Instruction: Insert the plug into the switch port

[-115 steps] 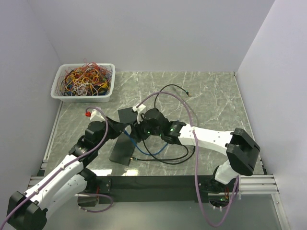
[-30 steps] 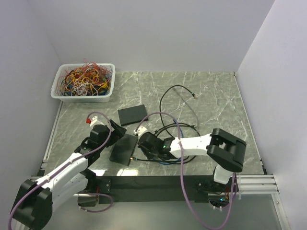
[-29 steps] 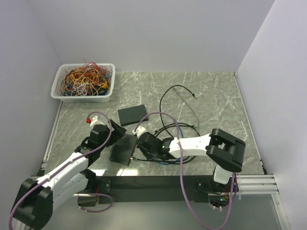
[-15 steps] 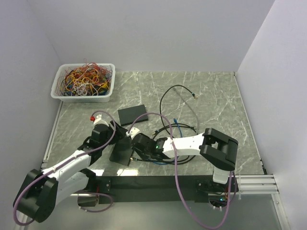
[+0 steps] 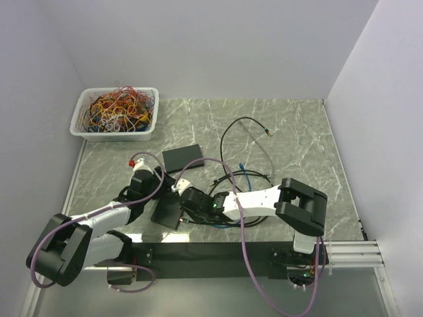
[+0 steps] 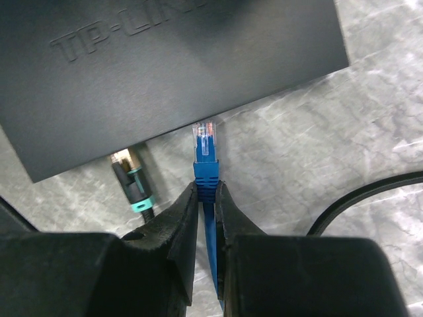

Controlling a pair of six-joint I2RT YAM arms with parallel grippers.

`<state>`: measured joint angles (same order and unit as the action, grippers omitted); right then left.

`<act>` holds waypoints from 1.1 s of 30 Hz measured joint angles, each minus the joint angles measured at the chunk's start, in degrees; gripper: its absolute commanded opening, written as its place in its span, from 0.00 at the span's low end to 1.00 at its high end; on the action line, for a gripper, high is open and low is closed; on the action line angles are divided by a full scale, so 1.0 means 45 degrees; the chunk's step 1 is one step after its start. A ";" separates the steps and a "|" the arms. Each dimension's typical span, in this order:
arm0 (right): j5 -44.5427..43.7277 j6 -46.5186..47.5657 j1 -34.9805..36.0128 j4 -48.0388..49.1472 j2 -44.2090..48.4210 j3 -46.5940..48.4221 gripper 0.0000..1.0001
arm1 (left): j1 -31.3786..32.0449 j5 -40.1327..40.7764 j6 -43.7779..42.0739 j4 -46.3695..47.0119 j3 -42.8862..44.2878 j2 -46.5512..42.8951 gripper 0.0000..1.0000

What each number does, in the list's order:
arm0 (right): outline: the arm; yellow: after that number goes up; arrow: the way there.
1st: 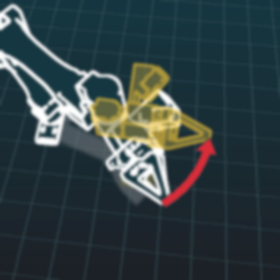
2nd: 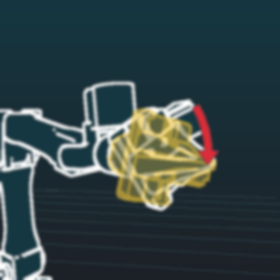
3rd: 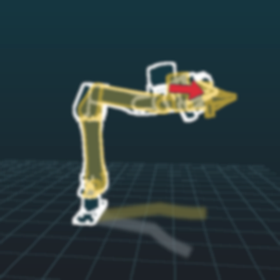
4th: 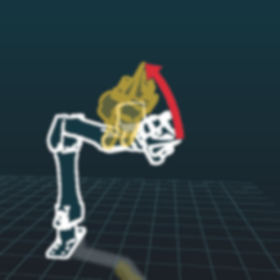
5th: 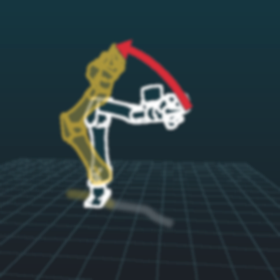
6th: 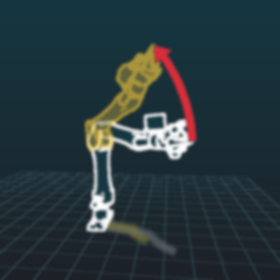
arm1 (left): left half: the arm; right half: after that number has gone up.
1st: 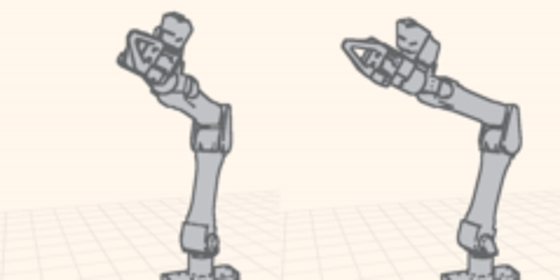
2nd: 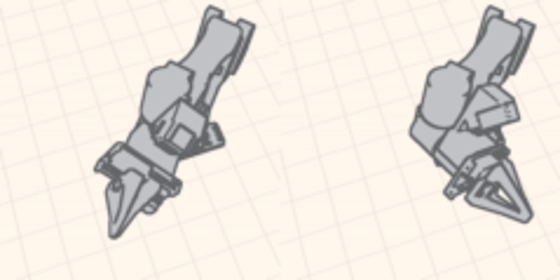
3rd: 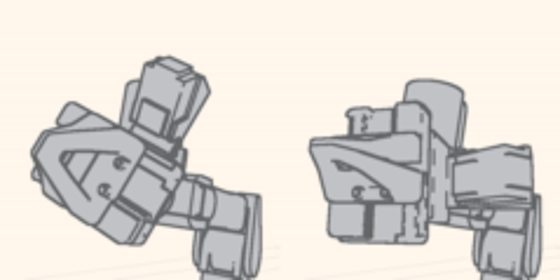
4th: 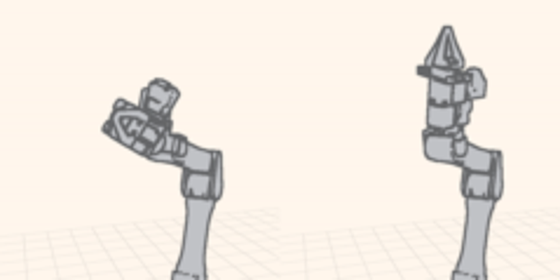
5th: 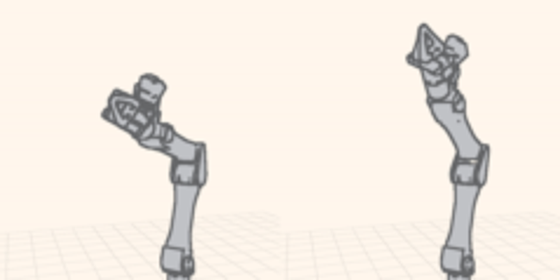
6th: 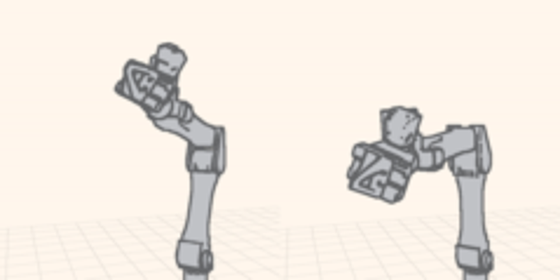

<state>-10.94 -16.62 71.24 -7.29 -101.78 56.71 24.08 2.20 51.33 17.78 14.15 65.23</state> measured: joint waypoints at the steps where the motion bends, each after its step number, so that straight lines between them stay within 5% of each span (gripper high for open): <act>1: -0.0005 0.0000 0.0049 -0.0029 0.0000 0.0015 0.00 | -0.0005 -0.0005 0.0005 0.0044 -0.0015 0.0024 0.67; 33: -0.0617 0.0126 0.0398 -0.1651 -0.0544 0.1277 0.00 | -0.0010 -0.0083 0.0083 0.0321 -0.0233 -0.0044 0.65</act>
<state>-13.72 -16.05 73.03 -14.72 -104.22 62.46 24.03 1.83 51.70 19.22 13.10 65.04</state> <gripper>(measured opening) 0.173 0.654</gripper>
